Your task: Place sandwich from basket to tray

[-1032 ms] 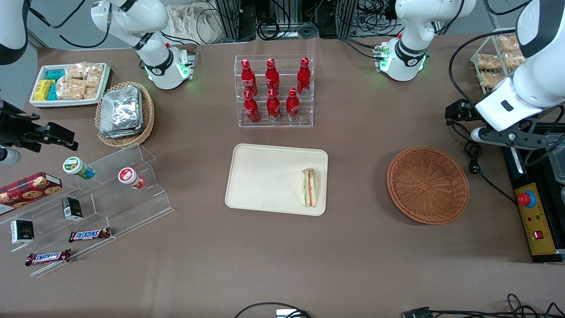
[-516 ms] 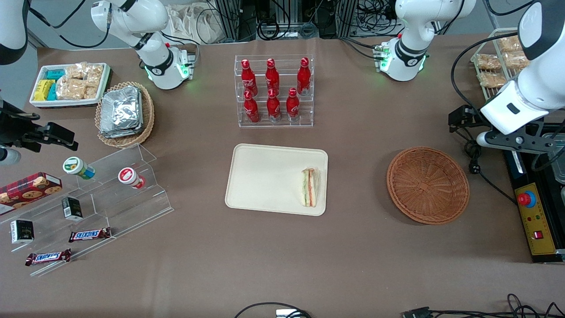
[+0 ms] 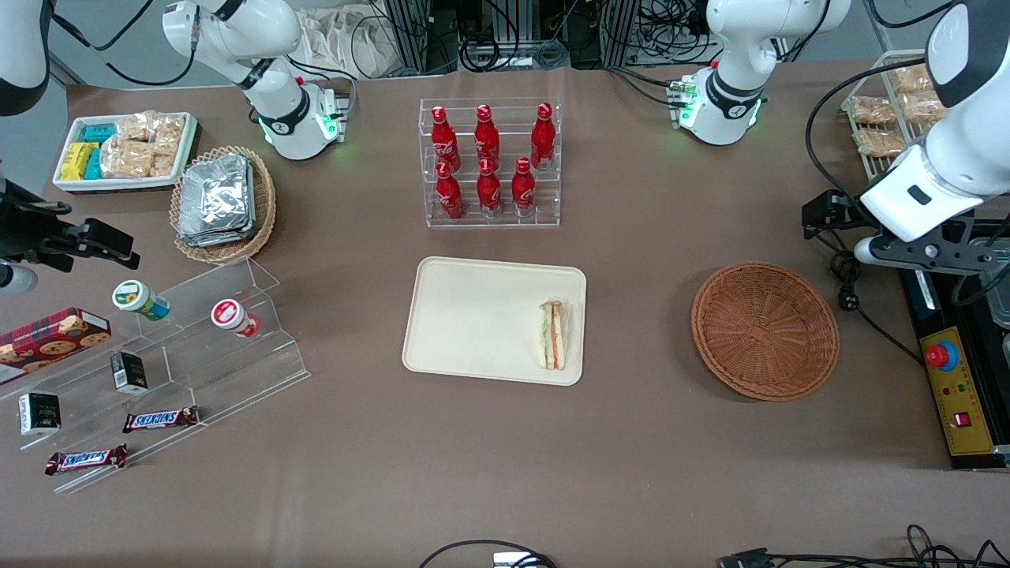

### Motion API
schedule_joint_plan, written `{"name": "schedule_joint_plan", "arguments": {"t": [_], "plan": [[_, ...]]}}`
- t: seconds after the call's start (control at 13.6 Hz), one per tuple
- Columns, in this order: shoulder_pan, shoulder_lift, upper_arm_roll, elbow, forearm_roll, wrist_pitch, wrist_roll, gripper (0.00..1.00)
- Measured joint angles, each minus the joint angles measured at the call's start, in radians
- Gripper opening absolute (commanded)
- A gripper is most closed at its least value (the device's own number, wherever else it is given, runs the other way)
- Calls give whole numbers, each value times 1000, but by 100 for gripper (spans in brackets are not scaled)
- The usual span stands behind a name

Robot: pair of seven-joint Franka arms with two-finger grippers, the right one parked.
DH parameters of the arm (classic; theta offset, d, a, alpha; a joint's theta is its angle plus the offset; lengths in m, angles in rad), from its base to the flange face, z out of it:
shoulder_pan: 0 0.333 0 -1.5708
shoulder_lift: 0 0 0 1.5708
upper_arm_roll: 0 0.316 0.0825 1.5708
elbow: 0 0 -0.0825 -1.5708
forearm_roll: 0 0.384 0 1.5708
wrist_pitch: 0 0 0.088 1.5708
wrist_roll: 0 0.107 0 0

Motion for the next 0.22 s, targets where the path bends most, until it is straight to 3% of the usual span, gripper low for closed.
{"name": "schedule_joint_plan", "arguments": {"t": [0.22], "plan": [[4, 0, 2, 0, 0, 0, -1, 100]]}}
